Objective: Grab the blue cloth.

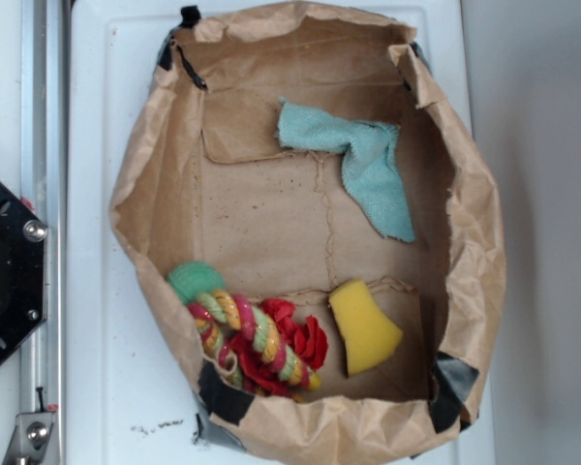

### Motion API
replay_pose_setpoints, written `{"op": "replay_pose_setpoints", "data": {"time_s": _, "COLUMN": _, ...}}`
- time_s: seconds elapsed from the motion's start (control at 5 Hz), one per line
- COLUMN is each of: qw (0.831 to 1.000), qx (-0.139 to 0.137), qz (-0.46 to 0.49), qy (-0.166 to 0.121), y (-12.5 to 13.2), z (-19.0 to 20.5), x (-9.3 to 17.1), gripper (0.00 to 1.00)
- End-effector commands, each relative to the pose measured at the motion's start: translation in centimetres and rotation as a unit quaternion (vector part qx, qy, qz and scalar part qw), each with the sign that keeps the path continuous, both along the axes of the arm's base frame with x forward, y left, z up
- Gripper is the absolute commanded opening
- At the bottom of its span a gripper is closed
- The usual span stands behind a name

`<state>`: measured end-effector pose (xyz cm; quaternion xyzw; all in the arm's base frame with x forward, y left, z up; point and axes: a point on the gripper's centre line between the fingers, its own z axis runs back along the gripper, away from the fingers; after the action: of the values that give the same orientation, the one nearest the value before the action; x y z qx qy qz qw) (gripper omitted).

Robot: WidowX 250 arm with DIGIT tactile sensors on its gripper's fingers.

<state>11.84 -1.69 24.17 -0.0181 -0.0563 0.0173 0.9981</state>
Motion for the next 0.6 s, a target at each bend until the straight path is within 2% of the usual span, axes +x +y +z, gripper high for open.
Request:
{"op": "replay_pose_setpoints", "data": {"time_s": 0.0, "qw": 1.0, "qx": 0.0, "qz": 0.0, "qy": 0.0, "y": 0.0, "z": 0.0, "x": 0.0, "gripper": 1.0}}
{"op": "replay_pose_setpoints", "data": {"time_s": 0.2, "qw": 1.0, "qx": -0.019, "qz": 0.007, "qy": -0.007, "y": 0.8, "z": -0.5, "x": 4.2, "gripper": 1.0}}
{"op": "replay_pose_setpoints", "data": {"time_s": 0.4, "qw": 0.999, "qx": -0.022, "qz": 0.012, "qy": -0.027, "y": 1.7, "z": -0.8, "x": 7.5, "gripper": 1.0}}
